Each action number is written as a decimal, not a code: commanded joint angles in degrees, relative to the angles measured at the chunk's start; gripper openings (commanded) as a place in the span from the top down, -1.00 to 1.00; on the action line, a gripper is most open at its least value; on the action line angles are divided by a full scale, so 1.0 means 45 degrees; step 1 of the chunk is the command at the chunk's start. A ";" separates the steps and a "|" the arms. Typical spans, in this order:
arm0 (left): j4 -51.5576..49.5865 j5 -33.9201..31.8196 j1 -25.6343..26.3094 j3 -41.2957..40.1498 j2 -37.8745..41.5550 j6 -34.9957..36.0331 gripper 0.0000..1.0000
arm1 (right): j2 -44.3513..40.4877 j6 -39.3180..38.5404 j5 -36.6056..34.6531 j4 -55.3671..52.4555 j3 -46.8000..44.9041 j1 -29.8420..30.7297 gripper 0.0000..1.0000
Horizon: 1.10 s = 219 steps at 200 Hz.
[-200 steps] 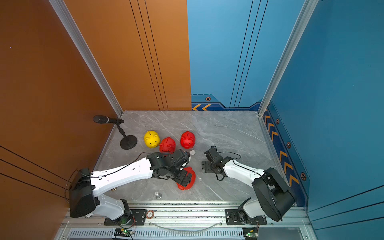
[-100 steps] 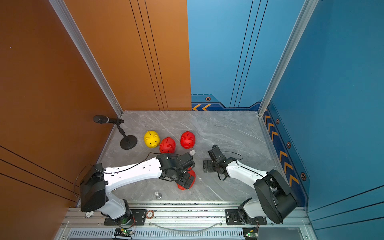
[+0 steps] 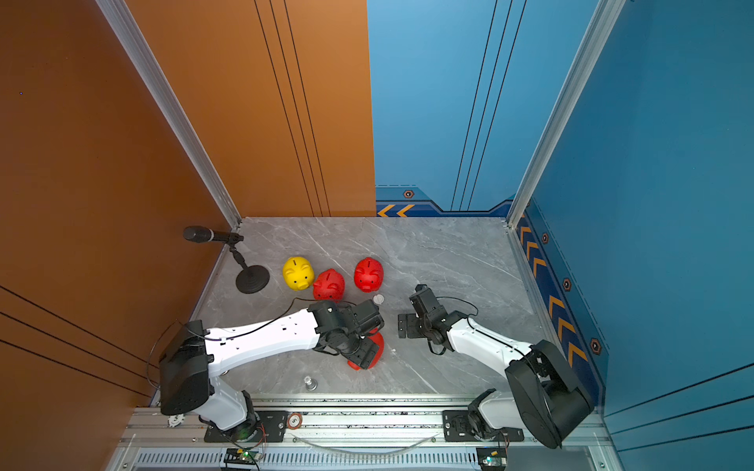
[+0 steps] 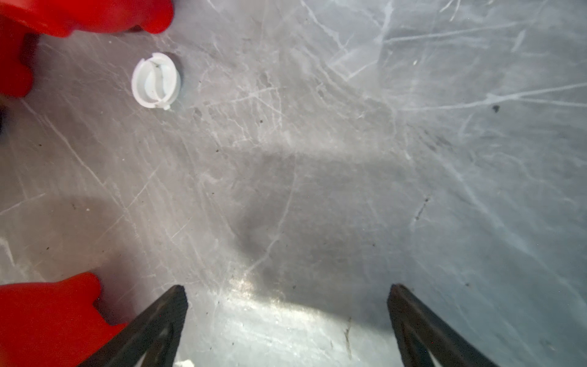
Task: Open piggy banks
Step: Adjust the piggy bank at the center of the board.
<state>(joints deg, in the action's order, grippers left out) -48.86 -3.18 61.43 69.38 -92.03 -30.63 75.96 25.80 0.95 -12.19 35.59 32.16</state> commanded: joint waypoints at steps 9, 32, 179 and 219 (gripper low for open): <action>0.0975 0.1521 -0.0443 -0.0311 0.0863 0.0176 -0.17 | -0.0922 -0.0652 0.0457 0.0385 -0.0271 -0.0240 -0.99; 0.2412 0.3003 -0.1055 -0.1112 0.1651 -0.0198 -0.17 | -0.1500 -0.0724 0.0685 0.0277 -0.0356 -0.0649 -0.99; 1.0601 0.9052 -0.4605 -0.6488 0.1842 -0.4008 -0.86 | -0.1452 -0.0714 0.1741 0.0323 -0.0048 -0.1249 -0.99; 0.9342 0.8924 -0.5065 -0.6498 0.1969 -0.3148 -0.97 | -0.1194 -0.0638 0.1728 0.0457 -0.0024 -0.1095 -0.99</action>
<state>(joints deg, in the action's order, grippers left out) -3.09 36.14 39.94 40.73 -83.18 -47.51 69.45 23.31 7.97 -11.27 34.81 26.68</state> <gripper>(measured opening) 0.989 0.996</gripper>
